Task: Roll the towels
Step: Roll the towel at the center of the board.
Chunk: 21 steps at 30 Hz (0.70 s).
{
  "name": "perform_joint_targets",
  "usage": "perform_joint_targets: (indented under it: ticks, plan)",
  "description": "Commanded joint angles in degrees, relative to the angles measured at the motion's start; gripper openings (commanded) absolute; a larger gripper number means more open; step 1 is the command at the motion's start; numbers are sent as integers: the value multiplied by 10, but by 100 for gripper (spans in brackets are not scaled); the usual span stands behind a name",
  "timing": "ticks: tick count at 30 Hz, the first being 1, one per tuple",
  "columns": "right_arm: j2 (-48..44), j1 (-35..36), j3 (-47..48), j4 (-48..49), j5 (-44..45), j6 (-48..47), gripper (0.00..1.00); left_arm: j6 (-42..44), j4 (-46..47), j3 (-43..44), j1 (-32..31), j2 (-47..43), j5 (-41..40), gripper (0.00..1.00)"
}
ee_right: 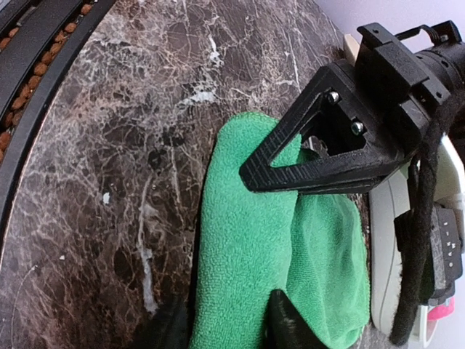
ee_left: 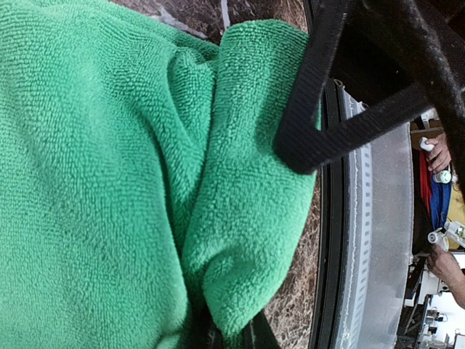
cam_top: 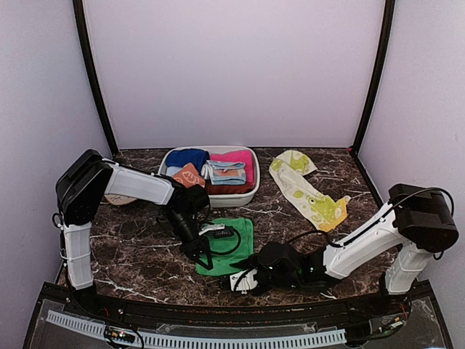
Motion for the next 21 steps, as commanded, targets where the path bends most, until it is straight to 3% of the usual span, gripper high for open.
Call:
perform_joint_targets:
  ticks: [1, 7, 10, 17, 21]
  plan:
    - [13, -17, 16, 28, -11, 40, 27, 2, 13, -16, 9, 9, -43, 5]
    - [4, -56, 43, -43, -54, 162, 1, 2, 68, -74, 26, -60, -61, 42]
    - [1, -90, 67, -108, -133, 240, 0, 9, 126, -130, 37, -142, -88, 59]
    - [48, -190, 130, -219, -348, 386, 0, 47, 214, -210, 38, -280, -173, 70]
    - [97, -219, 196, -313, -411, 416, 0, 58, 213, -207, 31, -302, -174, 71]
